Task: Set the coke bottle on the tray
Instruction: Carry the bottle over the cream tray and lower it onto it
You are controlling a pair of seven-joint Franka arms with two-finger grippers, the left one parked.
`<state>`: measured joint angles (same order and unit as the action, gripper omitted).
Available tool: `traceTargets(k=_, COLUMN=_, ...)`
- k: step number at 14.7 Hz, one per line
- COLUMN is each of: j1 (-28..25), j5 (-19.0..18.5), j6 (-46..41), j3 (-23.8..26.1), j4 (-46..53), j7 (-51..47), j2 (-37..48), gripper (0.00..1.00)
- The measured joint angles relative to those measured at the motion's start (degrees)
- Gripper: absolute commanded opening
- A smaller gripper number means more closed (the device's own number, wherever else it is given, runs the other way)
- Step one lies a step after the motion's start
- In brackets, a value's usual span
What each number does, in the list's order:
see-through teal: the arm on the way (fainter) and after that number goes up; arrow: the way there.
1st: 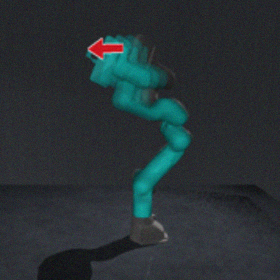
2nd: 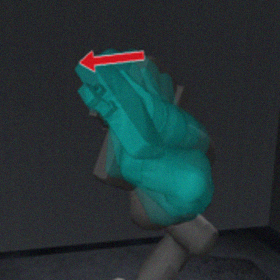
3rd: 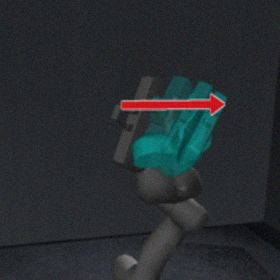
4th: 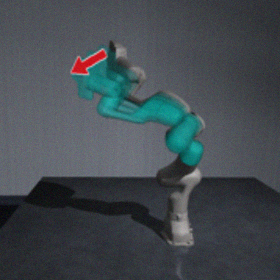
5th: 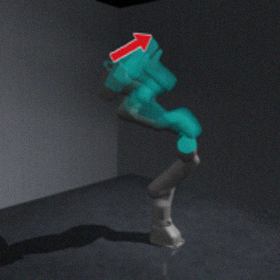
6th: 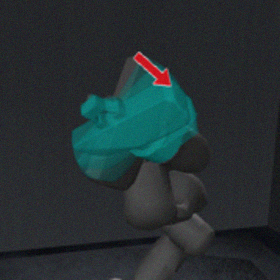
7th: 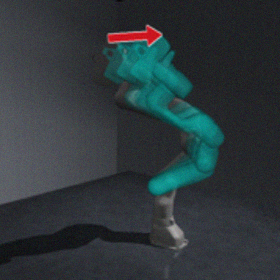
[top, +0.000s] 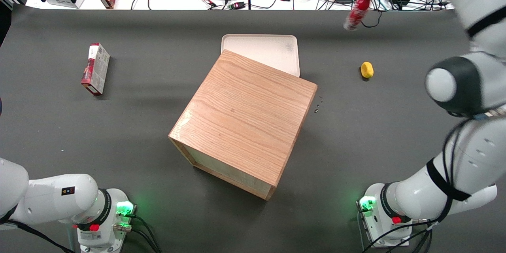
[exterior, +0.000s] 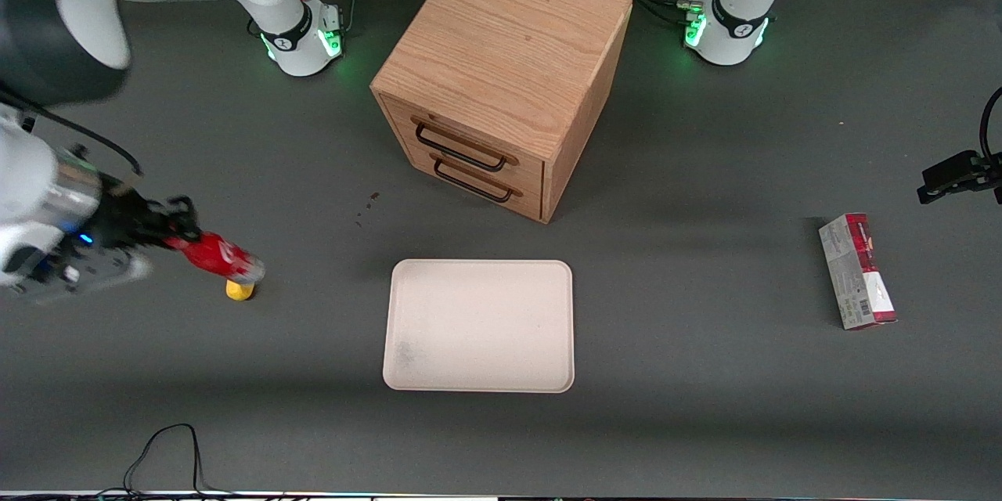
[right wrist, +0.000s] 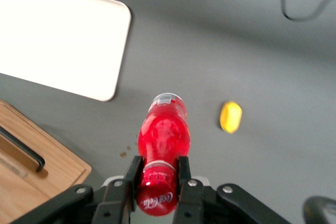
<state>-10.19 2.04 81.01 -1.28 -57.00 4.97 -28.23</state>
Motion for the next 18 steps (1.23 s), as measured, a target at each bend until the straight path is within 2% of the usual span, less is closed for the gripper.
traceTargets(k=4, j1=-4.59, j5=-0.42, j6=1.67, j3=0.54, j4=8.60, j7=-1.79, j2=-9.44, gripper=0.00)
traceTargets(k=7, j1=-10.27, j5=-1.74, j6=3.66, j3=0.57, j4=10.03, j7=-5.86, j2=-11.35, gripper=0.00)
traceTargets(k=10, j1=-13.56, j5=-1.96, j6=4.96, j3=0.69, j4=10.14, j7=-7.01, j2=-11.96, gripper=0.00)
traceTargets(k=18, j1=-14.14, j5=-1.97, j6=12.34, j3=1.04, j4=10.30, j7=-7.05, j2=-17.43, gripper=0.00)
